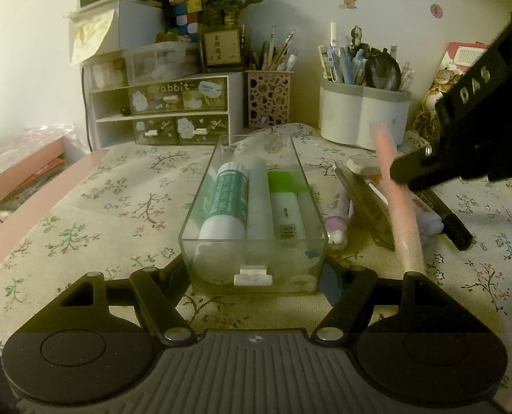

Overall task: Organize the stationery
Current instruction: 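Grasp the pink marker with the right tool, then lower the pink marker into the box beside the highlighter, release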

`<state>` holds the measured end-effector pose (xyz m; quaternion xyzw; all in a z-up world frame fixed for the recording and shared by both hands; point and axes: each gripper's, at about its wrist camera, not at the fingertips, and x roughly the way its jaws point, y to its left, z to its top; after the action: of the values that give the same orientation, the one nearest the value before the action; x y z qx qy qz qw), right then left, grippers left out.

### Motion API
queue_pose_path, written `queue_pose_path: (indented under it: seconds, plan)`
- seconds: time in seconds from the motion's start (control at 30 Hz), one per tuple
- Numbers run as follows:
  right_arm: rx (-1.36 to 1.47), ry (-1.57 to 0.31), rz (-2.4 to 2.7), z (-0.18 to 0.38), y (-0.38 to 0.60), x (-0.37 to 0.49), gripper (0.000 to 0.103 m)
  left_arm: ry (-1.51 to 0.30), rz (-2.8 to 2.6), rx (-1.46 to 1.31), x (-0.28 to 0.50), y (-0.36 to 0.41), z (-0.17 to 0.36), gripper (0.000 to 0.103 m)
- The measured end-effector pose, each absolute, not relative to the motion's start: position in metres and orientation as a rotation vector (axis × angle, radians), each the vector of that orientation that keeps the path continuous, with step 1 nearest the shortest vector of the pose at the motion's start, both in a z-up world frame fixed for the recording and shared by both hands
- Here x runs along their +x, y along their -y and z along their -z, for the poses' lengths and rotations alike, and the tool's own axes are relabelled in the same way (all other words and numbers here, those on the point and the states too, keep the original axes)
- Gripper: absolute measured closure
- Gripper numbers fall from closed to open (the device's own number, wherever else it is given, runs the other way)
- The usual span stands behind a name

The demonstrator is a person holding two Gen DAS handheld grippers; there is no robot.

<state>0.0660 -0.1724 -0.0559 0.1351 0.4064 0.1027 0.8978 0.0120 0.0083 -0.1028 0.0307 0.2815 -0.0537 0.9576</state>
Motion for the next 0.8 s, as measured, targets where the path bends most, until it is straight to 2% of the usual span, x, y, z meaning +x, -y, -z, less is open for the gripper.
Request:
queue_pose_path:
  seconds: [0.07,0.33,0.47,0.5,0.63,0.8]
  plan:
    - [0.29,-0.83,-0.22,0.052,0.171,0.067,0.099,-0.572,0.109,0.062,0.012,-0.008,0.103,0.031]
    - [0.264,-0.867,-0.198,0.066,0.169,0.081,0.098,-0.572,0.111,0.061,0.012,-0.008,0.103,0.031]
    - [0.238,-0.874,-0.228,0.069,0.168,0.074,0.095,-0.565,0.106,0.062,0.011,-0.007,0.104,0.031]
    - [0.228,-0.871,-0.237,0.069,0.167,0.072,0.09,-0.564,0.105,0.064,0.011,-0.006,0.104,0.031]
    - [0.196,-0.868,-0.245,0.068,0.162,0.074,0.085,-0.565,0.109,0.064,0.011,-0.007,0.104,0.031]
    - [0.039,-0.872,-0.207,0.07,0.148,0.081,0.08,-0.563,0.108,0.064,0.011,-0.007,0.104,0.031]
